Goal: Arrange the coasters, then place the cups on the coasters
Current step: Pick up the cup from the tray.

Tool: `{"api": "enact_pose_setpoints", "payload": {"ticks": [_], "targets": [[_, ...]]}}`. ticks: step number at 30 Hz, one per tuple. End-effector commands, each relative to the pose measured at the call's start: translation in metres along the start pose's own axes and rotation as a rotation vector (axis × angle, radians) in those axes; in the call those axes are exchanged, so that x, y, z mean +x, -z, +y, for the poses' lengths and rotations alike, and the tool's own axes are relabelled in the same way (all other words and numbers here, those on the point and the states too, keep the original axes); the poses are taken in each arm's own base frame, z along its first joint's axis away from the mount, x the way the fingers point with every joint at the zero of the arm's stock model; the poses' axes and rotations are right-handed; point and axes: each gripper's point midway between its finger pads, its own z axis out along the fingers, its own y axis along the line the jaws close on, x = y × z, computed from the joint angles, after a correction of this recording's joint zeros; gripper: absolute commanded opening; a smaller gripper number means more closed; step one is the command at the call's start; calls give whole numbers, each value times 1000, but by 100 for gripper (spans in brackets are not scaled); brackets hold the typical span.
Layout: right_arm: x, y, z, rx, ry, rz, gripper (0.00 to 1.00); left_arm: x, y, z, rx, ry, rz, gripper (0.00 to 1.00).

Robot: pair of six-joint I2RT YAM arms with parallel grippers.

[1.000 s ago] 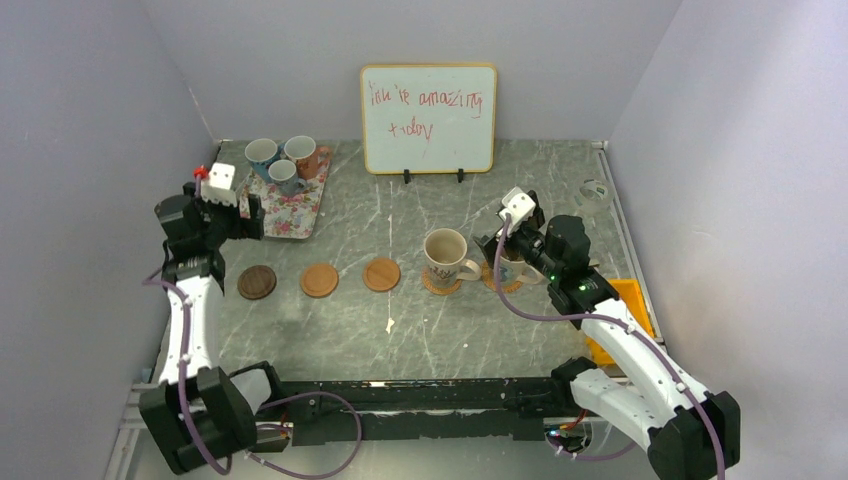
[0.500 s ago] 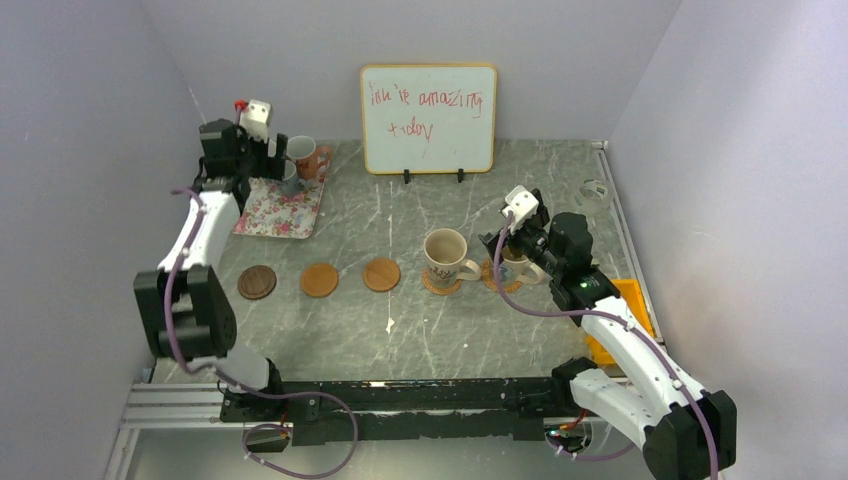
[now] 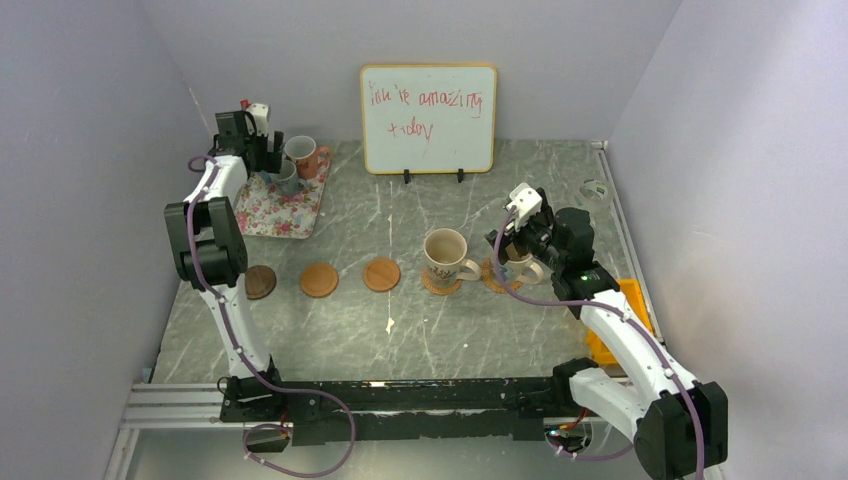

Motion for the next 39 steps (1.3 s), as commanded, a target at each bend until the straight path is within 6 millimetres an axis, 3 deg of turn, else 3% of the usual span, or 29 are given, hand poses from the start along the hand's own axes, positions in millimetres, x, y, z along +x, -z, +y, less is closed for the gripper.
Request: {"api": "enact_pose_setpoints", "payload": {"ticks": [1,8,17,19,22,30,39], "targets": [[-5,-1,-1,-13,23,-15,100,-38,10,19,-5,29,-105,96],[0,-3,-1,-17,28,1,100,-47,10,21,12,-1,-152,96],[4,-5,-1,-26,30,16,100,-74,31,20,42,8,-282,96],[5,-5,-1,-28,30,19,100,-71,25,24,23,28,-259,99],[5,-5,-1,-30,30,19,100,-63,12,32,-13,90,-209,86],[5,-4,-1,-34,26,19,100,-54,-8,45,-65,178,-179,85],[4,-3,-1,-40,27,14,100,-34,-34,51,-105,232,-112,77]]}}
